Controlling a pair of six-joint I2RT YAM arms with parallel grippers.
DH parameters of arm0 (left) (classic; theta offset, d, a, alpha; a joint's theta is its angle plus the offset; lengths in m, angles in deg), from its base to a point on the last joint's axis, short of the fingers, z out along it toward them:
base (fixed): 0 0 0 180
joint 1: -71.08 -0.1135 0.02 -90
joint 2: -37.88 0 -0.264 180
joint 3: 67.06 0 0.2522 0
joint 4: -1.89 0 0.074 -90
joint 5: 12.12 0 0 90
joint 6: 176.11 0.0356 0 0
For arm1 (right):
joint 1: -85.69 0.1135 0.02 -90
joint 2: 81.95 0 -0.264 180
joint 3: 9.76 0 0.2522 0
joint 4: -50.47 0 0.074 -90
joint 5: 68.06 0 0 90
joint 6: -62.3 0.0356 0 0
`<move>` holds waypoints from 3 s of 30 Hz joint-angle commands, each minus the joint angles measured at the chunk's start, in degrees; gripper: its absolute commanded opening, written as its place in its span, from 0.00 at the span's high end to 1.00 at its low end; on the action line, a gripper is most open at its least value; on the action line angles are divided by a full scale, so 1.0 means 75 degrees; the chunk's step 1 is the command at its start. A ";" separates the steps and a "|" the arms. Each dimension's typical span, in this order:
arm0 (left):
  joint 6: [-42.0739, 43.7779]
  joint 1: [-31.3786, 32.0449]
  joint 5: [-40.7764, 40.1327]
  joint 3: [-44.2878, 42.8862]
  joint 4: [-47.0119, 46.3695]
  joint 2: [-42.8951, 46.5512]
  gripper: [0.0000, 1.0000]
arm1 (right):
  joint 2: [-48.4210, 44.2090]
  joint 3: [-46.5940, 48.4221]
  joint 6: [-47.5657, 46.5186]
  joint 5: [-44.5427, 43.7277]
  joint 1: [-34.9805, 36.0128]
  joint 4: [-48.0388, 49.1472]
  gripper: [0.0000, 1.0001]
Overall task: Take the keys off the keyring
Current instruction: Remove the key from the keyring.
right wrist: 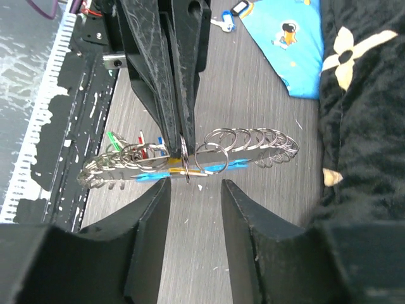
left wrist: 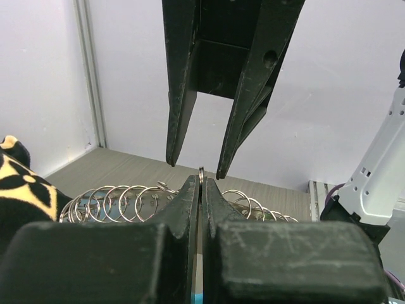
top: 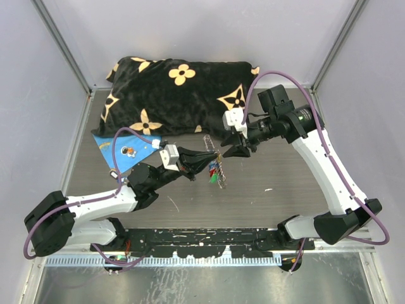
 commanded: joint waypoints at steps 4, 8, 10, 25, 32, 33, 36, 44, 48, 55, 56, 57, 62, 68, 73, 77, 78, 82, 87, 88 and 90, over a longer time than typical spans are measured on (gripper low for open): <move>-0.0302 -0.0051 0.0115 -0.0283 -0.0661 0.0290 1.00 | -0.0120 0.0145 -0.0410 0.0905 0.0005 0.0045 0.64; -0.0344 -0.0054 0.0125 -0.0297 -0.0668 0.0289 1.00 | -0.0097 0.0096 -0.0486 0.0925 -0.0001 -0.0025 0.69; -0.0377 -0.0058 0.0117 -0.0306 -0.0652 0.0300 1.00 | -0.0095 0.0057 -0.0496 0.0912 0.0007 -0.0025 0.74; -0.0511 -0.0052 0.0142 -0.0290 -0.0678 0.0442 1.00 | -0.0057 0.0005 -0.0555 0.0736 0.0005 -0.0057 0.86; -0.0588 -0.0063 0.0064 -0.0278 -0.0789 0.0458 1.00 | -0.0049 0.0021 -0.0787 0.0791 0.0003 -0.0285 0.99; -0.0600 -0.0055 0.0026 -0.0284 -0.0820 0.0471 1.00 | -0.0063 -0.0006 -0.0799 0.0783 0.0004 -0.0293 0.99; -0.0660 -0.0056 -0.0069 -0.0311 -0.0882 0.0486 1.00 | -0.0099 -0.0161 -0.0794 0.0794 0.0004 -0.0245 0.99; -0.1042 -0.0053 -0.0254 -0.0456 -0.1450 0.0149 1.00 | -0.0192 -0.0570 -0.0453 0.1117 0.0002 0.0225 0.99; -0.1104 -0.0063 -0.0246 -0.0512 -0.1525 0.0013 1.00 | -0.0258 -0.0660 -0.0297 0.1179 -0.0001 0.0405 0.99; -0.0948 -0.0057 -0.0243 -0.0438 -0.1322 0.0058 1.00 | -0.0389 -0.0402 -0.0010 0.0939 -0.0077 0.0397 0.96; -0.0916 -0.0062 -0.0249 -0.0428 -0.1259 0.0083 1.00 | -0.0428 -0.0349 0.0013 0.0934 -0.0149 0.0372 0.91; -0.0883 -0.0059 -0.0244 -0.0420 -0.1218 0.0101 1.00 | -0.0455 -0.0302 0.0017 0.0925 -0.0177 0.0339 0.85; -0.0886 -0.0066 -0.0126 -0.0484 -0.1144 0.0052 1.00 | -0.0457 -0.0230 0.0051 0.0844 -0.0204 0.0324 0.77; -0.0909 -0.0064 -0.0003 -0.0549 -0.1024 0.0067 1.00 | -0.0282 -0.0087 0.0141 0.0981 -0.0207 0.0366 0.75; -0.0909 -0.0063 0.0048 -0.0565 -0.0995 0.0058 1.00 | -0.0237 -0.0096 0.0300 0.1010 -0.0214 0.0519 0.75; -0.0934 -0.0059 0.0084 -0.0599 -0.0988 0.0033 1.00 | -0.0240 -0.0188 0.0344 0.1062 -0.0215 0.0598 0.76; -0.0941 -0.0062 0.0090 -0.0603 -0.0999 0.0031 1.00 | -0.0233 -0.0201 0.0367 0.1046 -0.0205 0.0614 0.76; -0.0942 -0.0063 0.0096 -0.0601 -0.0988 0.0015 1.00 | -0.0254 -0.0169 0.0395 0.1007 -0.0211 0.0643 0.88; -0.0963 -0.0055 0.0068 -0.0600 -0.1040 0.0011 1.00 | -0.0298 -0.0257 0.0303 0.0958 -0.0189 0.0632 0.99; -0.0965 -0.0056 0.0053 -0.0602 -0.1091 0.0001 1.00 | -0.0311 -0.0290 0.0270 0.0951 -0.0175 0.0621 0.99; -0.0969 -0.0065 0.0022 -0.0600 -0.1136 -0.0025 1.00 | -0.0324 -0.0368 0.0236 0.0861 -0.0066 0.0636 0.99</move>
